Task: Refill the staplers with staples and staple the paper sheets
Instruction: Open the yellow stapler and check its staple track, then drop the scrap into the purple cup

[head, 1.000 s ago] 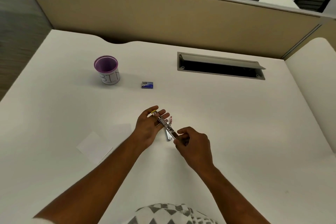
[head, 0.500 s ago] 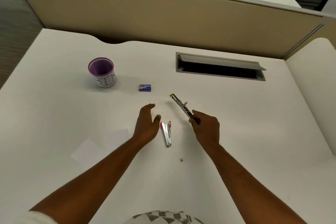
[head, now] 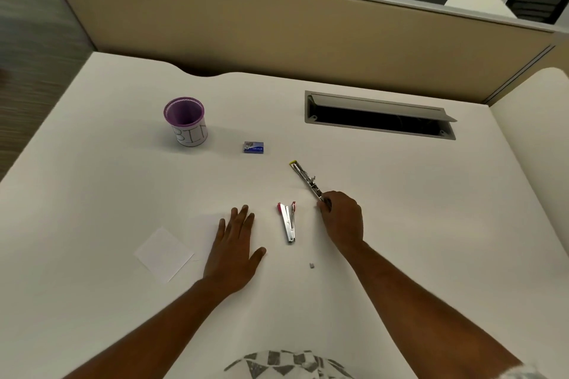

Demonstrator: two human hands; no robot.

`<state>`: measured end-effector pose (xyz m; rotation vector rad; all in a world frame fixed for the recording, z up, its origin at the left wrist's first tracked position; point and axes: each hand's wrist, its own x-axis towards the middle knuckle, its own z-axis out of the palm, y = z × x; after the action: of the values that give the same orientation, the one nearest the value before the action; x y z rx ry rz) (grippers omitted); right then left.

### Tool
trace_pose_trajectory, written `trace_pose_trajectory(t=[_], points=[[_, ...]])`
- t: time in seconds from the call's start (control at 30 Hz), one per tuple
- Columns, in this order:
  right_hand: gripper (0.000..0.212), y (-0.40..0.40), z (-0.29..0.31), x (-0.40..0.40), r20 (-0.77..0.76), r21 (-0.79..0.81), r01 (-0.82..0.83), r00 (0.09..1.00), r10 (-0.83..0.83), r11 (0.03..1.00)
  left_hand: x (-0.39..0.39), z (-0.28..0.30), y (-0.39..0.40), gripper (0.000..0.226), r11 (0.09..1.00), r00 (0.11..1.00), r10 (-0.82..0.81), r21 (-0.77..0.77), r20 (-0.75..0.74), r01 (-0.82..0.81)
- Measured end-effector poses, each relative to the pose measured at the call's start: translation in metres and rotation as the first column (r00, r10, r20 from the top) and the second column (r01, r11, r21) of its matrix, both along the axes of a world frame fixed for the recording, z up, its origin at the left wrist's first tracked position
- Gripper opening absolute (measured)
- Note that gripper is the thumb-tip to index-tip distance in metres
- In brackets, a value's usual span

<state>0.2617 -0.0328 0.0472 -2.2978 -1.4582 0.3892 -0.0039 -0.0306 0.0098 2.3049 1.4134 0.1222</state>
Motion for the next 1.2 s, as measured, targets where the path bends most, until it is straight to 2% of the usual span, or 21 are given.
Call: trace_pose_trajectory(t=[0.2, 0.33, 0.43, 0.47, 0.67, 0.87, 1.2], points=[[0.004, -0.043, 0.005, -0.01, 0.029, 0.143, 0.118, 0.992, -0.123, 0.983, -0.006, 0.0, -0.025, 0.082, 0.999, 0.998, 0.053, -0.011, 0.042, -0.053], [0.023, -0.086, -0.005, -0.019, -0.155, 0.12, 0.182, 0.974, -0.163, 0.976, -0.014, -0.004, -0.043, 0.082, 0.999, 0.997, 0.046, -0.025, 0.059, -0.044], [0.008, -0.112, -0.017, -0.03, -0.281, 0.025, 0.119, 0.954, -0.108, 0.993, -0.021, -0.009, -0.052, 0.082, 0.998, 0.996, 0.061, -0.01, 0.068, -0.06], [0.009, -0.118, -0.021, -0.034, -0.297, 0.023, 0.085, 0.952, -0.074, 0.996, -0.023, -0.01, -0.054, 0.082, 0.999, 0.996, 0.052, 0.004, 0.067, -0.052], [0.023, -0.132, -0.025, -0.043, -0.235, 0.028, -0.051, 0.97, 0.056, 0.998, -0.027, -0.013, -0.057, 0.078, 0.999, 0.999, -0.017, 0.044, 0.032, 0.015], [0.016, -0.129, -0.022, -0.04, -0.223, 0.03, -0.073, 0.972, 0.078, 0.997, -0.029, -0.015, -0.059, 0.076, 0.998, 0.999, -0.024, 0.061, 0.029, 0.022], [0.005, -0.123, -0.02, -0.041, -0.15, 0.037, -0.132, 0.979, 0.136, 0.991, -0.028, -0.008, -0.058, 0.08, 0.998, 0.983, 0.057, -0.009, 0.172, -0.056]])
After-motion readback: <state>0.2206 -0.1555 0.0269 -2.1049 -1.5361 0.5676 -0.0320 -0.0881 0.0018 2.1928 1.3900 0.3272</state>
